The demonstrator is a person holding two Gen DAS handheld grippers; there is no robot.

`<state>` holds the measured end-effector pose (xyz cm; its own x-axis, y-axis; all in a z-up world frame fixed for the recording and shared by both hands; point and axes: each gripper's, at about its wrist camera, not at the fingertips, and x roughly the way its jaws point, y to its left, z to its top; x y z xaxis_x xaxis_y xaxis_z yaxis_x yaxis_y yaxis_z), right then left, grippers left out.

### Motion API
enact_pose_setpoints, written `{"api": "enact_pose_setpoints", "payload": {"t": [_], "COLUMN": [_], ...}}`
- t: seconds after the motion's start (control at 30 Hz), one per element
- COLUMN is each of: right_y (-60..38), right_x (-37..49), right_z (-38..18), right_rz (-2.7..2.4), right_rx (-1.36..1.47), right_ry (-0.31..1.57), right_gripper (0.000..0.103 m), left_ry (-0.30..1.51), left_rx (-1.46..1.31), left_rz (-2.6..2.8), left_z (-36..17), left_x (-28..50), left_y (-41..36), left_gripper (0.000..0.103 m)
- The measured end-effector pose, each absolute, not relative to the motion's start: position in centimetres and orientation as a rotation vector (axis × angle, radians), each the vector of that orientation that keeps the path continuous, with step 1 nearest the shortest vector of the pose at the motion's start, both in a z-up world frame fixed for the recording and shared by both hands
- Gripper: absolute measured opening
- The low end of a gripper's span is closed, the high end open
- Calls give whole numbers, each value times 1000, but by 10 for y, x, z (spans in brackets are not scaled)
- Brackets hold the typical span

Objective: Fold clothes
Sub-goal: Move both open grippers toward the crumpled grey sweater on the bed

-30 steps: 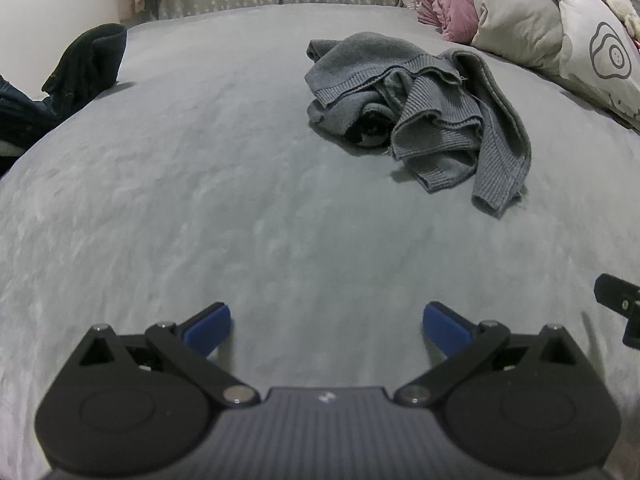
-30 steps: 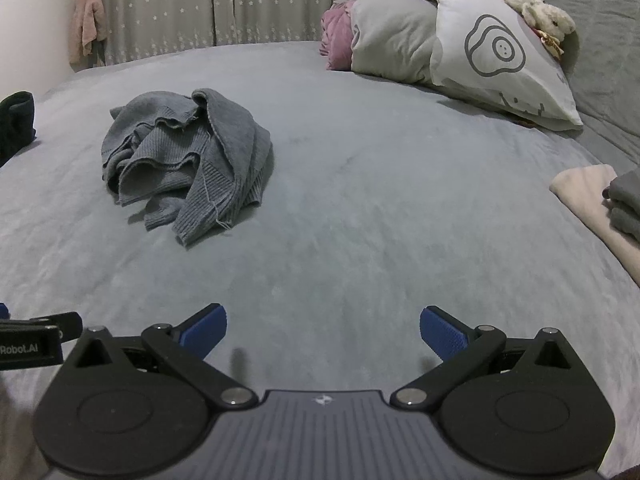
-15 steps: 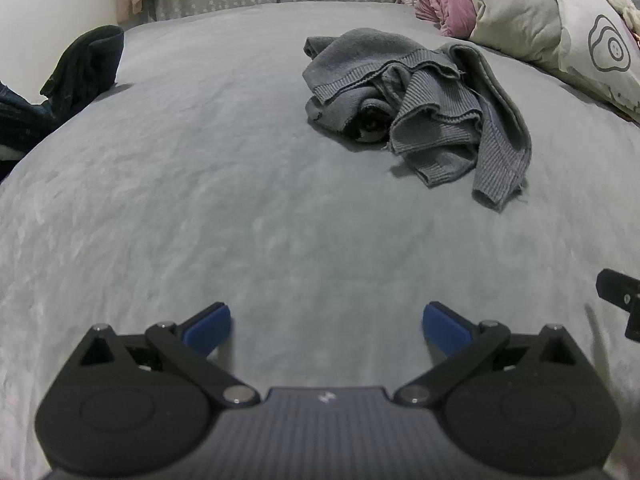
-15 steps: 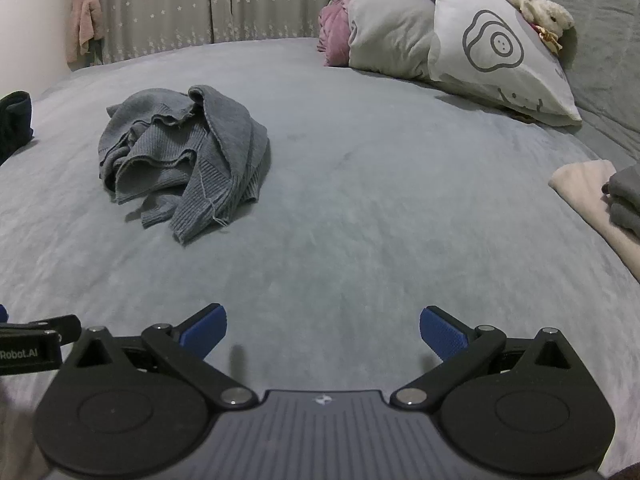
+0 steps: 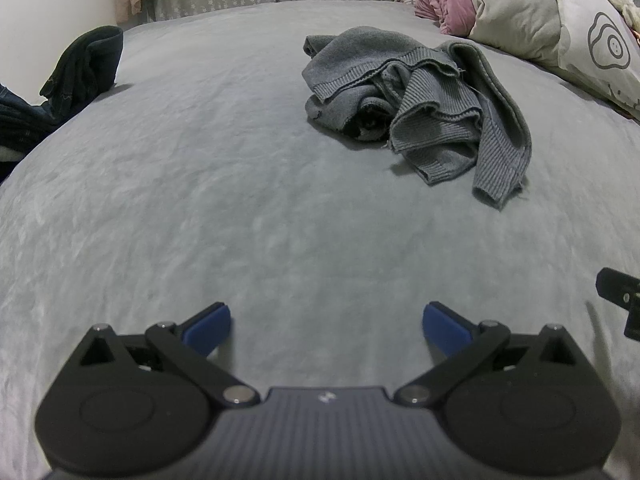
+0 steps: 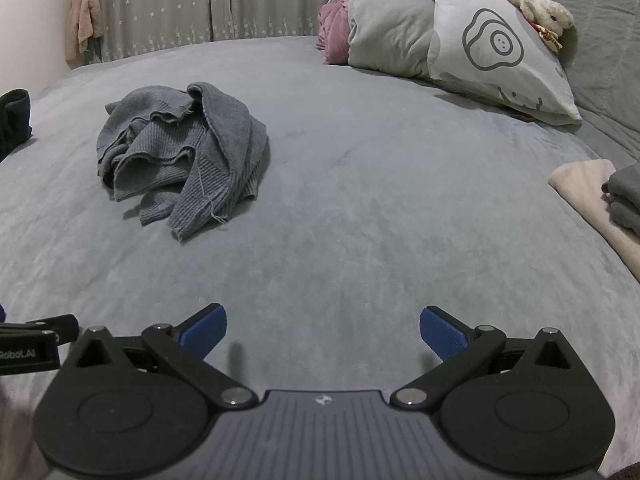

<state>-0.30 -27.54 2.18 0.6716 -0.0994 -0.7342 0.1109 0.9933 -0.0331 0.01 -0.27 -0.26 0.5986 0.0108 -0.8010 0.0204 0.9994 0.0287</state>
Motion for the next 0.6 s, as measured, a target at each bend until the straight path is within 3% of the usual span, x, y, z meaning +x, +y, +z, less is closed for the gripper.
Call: {"api": "enact_pose_setpoints", "payload": {"t": [0.6], "right_y": [-275], "right_x": [5], "right_z": [20], "right_rz": [-131], "right_rx": [23], "right_ry": [850], "right_gripper": [103], "left_ry": [936], "left_rx": [38], "left_rz": [6], "left_z": [-3], "left_x": [6], "left_y": [-2], "left_gripper": [103]}}
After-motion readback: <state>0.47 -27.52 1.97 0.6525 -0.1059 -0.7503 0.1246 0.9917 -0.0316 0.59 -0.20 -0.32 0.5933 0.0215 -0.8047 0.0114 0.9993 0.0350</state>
